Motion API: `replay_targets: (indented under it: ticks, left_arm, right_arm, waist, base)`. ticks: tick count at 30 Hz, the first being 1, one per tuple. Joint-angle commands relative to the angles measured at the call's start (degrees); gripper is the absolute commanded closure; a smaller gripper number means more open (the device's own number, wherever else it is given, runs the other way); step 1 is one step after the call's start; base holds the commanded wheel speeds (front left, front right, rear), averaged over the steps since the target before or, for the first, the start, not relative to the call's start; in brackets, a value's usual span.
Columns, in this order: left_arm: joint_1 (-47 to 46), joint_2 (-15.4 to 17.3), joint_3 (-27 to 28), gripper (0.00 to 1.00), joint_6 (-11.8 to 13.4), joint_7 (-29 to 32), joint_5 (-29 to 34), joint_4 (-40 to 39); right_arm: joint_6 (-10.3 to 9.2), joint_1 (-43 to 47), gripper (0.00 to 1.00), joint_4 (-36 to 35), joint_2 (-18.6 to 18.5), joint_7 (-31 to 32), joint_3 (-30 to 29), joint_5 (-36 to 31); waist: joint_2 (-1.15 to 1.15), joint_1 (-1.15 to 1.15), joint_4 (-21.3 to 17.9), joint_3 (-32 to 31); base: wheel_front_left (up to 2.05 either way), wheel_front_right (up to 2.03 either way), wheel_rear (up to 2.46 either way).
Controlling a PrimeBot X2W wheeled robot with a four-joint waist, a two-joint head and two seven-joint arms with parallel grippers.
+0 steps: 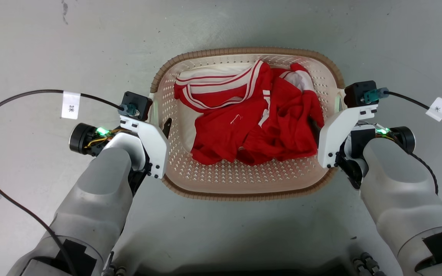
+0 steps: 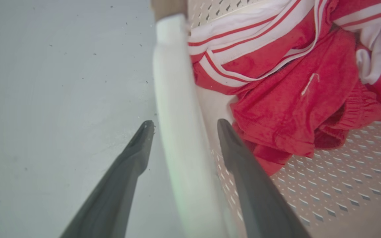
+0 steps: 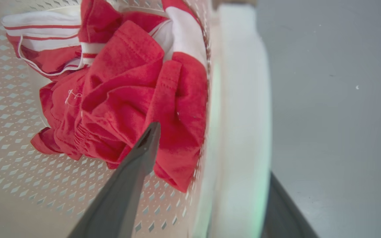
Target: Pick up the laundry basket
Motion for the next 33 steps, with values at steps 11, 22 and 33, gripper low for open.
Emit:
replay_targets:
  ticks: [11, 22, 33]
  left_arm:
    - [-0.5, 0.5, -4.5, 1.0, 0.0, 0.4, -4.3, -0.1]
    - [2.6, 0.7, -11.8, 1.0, -0.1, 4.3, -10.2, -2.9]
    - [8.0, 6.5, -23.2, 1.0, -0.1, 17.7, -23.7, -12.1]
  right_arm:
    - [-0.04, -1.6, 1.0, 1.0, 0.0, -0.3, 3.1, 2.4]
    - [-0.03, 0.8, 1.0, 1.8, 0.0, 4.3, 2.5, -0.6]
    - [-0.05, 6.0, 1.0, 1.9, -0.1, 18.7, 2.7, -4.3]
  waist:
    - [0.0, 0.0, 0.2, 0.2]
    - [0.0, 0.0, -0.2, -4.9]
    - [0.0, 0.0, -1.1, -20.4]
  base:
    - [0.0, 0.0, 0.0]
    - [0.0, 0.0, 0.0]
    - [0.0, 0.0, 0.0]
